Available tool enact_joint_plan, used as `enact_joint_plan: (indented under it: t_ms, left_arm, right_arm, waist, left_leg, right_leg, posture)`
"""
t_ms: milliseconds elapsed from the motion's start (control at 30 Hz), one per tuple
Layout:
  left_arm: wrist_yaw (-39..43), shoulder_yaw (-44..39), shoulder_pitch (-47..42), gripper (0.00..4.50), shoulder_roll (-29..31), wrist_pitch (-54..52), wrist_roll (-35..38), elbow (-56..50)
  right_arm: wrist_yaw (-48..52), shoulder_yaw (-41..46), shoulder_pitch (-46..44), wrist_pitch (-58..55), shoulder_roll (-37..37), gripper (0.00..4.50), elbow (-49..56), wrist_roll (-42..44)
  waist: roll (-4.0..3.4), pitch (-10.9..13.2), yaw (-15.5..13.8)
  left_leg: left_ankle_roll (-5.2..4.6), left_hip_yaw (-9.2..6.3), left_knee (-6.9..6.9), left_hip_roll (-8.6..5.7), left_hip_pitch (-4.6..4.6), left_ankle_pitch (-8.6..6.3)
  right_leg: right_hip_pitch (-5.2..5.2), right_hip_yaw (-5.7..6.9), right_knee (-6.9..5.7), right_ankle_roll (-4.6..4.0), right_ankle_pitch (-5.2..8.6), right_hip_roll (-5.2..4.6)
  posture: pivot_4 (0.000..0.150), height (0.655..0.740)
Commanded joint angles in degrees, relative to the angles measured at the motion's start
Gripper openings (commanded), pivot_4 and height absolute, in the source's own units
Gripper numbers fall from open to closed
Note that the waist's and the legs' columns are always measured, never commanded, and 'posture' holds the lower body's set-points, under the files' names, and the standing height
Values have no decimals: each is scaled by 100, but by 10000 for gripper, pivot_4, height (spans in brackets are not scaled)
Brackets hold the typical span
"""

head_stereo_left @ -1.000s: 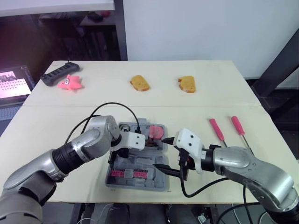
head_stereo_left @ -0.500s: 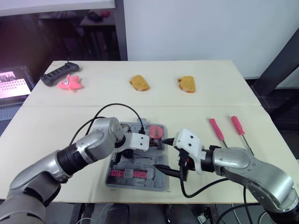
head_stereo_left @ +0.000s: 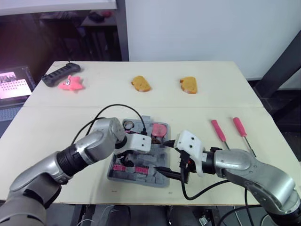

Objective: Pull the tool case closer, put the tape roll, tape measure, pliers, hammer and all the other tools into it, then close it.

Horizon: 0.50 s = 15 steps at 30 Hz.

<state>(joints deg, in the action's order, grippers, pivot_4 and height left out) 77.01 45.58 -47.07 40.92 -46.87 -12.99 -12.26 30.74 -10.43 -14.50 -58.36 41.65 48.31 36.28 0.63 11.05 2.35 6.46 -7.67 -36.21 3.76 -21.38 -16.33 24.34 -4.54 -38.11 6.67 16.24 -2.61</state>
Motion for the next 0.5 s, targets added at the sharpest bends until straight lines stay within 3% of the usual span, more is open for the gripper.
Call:
enact_joint_plan:
  t_ms: [33, 267, 500]
  left_arm:
    - [61, -413, -138, 36285, 193, 26, 101, -216]
    - [353, -1151, -197, 36285, 495, 506, 667, 33]
    - [410, -1998, -25, 36285, 303, 1405, 1419, 1259]
  right_arm:
    - [-21, 17, 13, 32, -47, 45000, 315, 88]
    - [-12, 13, -6, 39, -47, 45000, 295, 83]
    - [13, 7, -39, 60, -40, 45000, 233, 66]
  waist:
    - [0, 0, 7]
    - [0, 0, 13]
    - [0, 0, 14]
  left_leg:
    - [0, 0, 0, 0, 0, 0]
    - [0, 0, 2, 0, 1, 0]
    - [0, 0, 0, 0, 0, 0]
  right_leg:
    - [0, 0, 0, 0, 0, 0]
    - [0, 0, 0, 0, 0, 0]
    - [0, 1, 1, 0, 0, -1]
  posture:
    - [1500, 7400]
    - [1500, 7400]
    - [1500, 7400]
